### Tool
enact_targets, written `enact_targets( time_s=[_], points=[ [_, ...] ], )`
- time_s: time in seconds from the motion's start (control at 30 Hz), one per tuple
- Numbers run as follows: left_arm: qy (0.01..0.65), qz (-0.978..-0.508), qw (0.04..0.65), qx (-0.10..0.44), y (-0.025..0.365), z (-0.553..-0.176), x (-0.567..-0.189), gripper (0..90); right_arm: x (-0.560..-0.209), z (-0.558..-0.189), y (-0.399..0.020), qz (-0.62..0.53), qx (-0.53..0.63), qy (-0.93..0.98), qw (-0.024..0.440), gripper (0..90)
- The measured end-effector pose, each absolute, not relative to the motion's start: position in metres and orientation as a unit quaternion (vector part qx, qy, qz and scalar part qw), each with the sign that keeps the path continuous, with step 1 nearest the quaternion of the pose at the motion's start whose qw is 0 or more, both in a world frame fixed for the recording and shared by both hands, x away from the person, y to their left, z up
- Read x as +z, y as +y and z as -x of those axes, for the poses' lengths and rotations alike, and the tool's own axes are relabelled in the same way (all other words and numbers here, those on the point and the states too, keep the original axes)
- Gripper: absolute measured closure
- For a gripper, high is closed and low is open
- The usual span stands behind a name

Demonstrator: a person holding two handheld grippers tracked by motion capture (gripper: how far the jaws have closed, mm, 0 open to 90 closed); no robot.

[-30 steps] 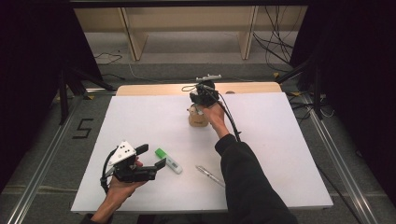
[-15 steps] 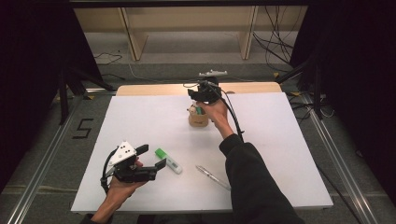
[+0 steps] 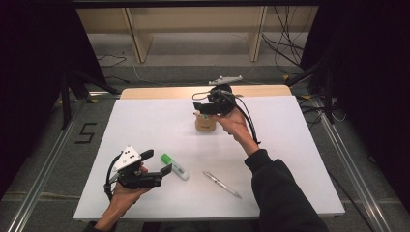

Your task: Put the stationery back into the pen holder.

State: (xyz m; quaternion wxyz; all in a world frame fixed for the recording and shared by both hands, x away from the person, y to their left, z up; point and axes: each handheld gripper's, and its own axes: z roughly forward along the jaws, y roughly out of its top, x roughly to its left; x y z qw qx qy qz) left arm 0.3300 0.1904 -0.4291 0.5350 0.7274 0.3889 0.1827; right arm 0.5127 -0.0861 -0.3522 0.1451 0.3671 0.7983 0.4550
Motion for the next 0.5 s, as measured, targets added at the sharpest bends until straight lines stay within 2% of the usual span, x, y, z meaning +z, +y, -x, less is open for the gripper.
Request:
enact_targets(
  time_s=[0.27,0.5],
  points=[
    [0.390,-0.728,0.533,0.185,0.191,-0.330,-0.430,11.3,-0.357,-0.479,-0.093,-0.335,0.426,0.832,0.119,29.7],
    [0.392,-0.728,0.531,0.186,0.192,-0.330,-0.430,11.3,-0.368,-0.459,-0.100,-0.327,0.416,0.841,0.114,28.8]
  ],
)
